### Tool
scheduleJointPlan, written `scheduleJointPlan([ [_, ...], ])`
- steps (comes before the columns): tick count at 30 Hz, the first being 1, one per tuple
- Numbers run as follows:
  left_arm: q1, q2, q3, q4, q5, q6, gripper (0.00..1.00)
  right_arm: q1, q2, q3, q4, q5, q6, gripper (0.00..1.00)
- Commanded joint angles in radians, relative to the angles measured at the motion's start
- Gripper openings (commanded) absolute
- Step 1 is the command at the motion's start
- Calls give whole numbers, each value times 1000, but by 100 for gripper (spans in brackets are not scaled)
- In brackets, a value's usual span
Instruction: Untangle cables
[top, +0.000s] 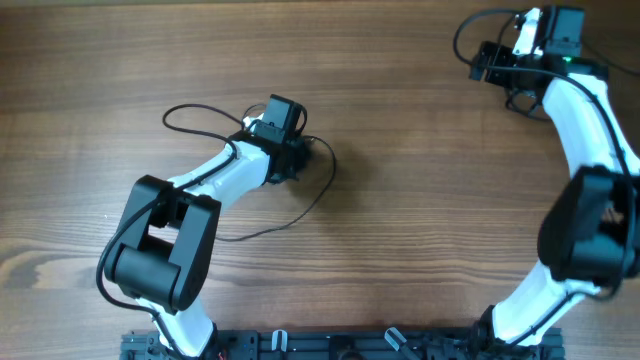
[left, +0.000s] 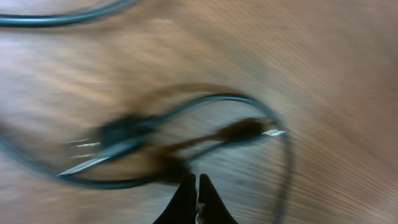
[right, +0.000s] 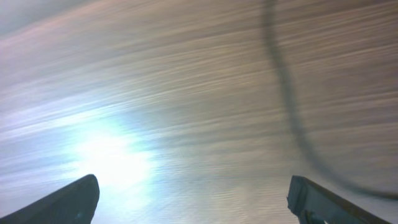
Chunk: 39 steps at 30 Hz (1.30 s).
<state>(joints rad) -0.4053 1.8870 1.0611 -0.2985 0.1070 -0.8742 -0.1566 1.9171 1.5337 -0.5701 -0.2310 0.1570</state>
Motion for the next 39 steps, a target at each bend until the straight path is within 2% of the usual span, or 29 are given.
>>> scheduleJointPlan([
  [1,-13,15,-10,111,214,56,4,7,-68,7,-66,-249,65,100],
  [4,-35,15,-3,183,259,60,4,8,-97,7,-129,-268,89,100],
  [6,-48,9,25,182,259,113,4,9,-114,7,-193,-268,105,100],
  [10,-29,-45,120,50,202,224,4,41,-117,-1,-344,-267,105,100],
  [13,6,-107,182,-84,81,224,5,94,-117,-29,-411,-268,110,100],
  [19,125,-285,214,-286,-105,224,29,298,-117,-143,-385,-267,264,100],
  [22,206,-364,214,-373,-174,224,35,412,-116,-219,-301,-264,378,100],
  [25,298,-424,214,-463,-206,224,48,518,-116,-307,-179,-264,509,99],
  [30,410,-441,214,-582,-206,224,56,672,-116,-444,62,-260,724,84],
  [33,443,-438,214,-628,-206,224,57,751,-110,-495,193,-190,828,71],
  [35,447,-438,214,-637,-206,224,59,790,-106,-514,232,-130,895,64],
  [37,447,-438,214,-639,-206,223,63,822,-103,-523,251,-66,939,52],
  [39,447,-438,214,-644,-205,224,66,847,-101,-526,269,-8,943,47],
])
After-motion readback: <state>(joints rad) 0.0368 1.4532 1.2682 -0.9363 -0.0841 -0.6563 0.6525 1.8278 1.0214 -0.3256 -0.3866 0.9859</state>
